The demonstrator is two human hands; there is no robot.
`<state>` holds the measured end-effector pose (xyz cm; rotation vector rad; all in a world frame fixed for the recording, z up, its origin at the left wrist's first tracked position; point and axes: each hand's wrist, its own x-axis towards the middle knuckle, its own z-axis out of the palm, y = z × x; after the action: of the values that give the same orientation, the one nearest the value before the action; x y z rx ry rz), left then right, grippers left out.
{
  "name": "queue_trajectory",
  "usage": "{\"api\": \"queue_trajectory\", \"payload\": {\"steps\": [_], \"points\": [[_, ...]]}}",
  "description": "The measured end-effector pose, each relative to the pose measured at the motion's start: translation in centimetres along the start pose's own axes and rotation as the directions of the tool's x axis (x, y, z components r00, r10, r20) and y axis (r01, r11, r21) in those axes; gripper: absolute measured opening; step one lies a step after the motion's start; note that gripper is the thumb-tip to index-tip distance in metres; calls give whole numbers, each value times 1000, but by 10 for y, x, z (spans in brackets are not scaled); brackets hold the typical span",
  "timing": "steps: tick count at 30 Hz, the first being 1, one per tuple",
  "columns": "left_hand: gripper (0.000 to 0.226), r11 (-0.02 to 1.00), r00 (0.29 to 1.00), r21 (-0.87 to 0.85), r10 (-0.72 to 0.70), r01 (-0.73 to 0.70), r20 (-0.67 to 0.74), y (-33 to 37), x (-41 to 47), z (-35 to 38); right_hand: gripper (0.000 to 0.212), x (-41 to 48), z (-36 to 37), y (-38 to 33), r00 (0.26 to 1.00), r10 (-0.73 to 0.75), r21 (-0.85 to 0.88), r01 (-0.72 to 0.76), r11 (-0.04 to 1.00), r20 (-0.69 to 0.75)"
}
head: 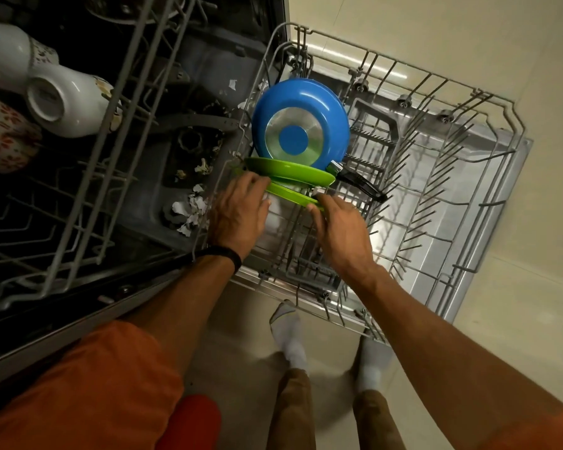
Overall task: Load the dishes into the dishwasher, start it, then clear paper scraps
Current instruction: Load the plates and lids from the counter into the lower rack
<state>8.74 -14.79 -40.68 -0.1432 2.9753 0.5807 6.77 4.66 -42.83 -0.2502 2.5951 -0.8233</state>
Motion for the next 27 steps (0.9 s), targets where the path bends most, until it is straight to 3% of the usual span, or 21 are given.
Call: {"api": "queue_trajectory", "payload": {"steps": [6,9,12,16,22,27], "points": [[51,998,996,45,28,-32,87,-6,-10,14,34,10,-8,-13,971,215,298,-175,938,-106],[37,995,989,92,-40,27,140,-11,-6,18,36,21,-16,-7,979,195,236,-175,956,-64],[49,993,986,41,-117,113,117,-12,-8,16,37,22,-15,3,984,179,201,-180,963,25],[59,999,987,50,-20,12,158,-3,-12,15,38,9,-17,2,981,187,183,-194,964,51],[63,999,985,47,-22,14,170,20,-18,2,62,-20,-37,-15,988,146,129,-152,980,53],[65,998,986,60,-1,-9,167,62,-43,-49,62,-52,-95,-45,992,100,41,-103,994,77]]}}
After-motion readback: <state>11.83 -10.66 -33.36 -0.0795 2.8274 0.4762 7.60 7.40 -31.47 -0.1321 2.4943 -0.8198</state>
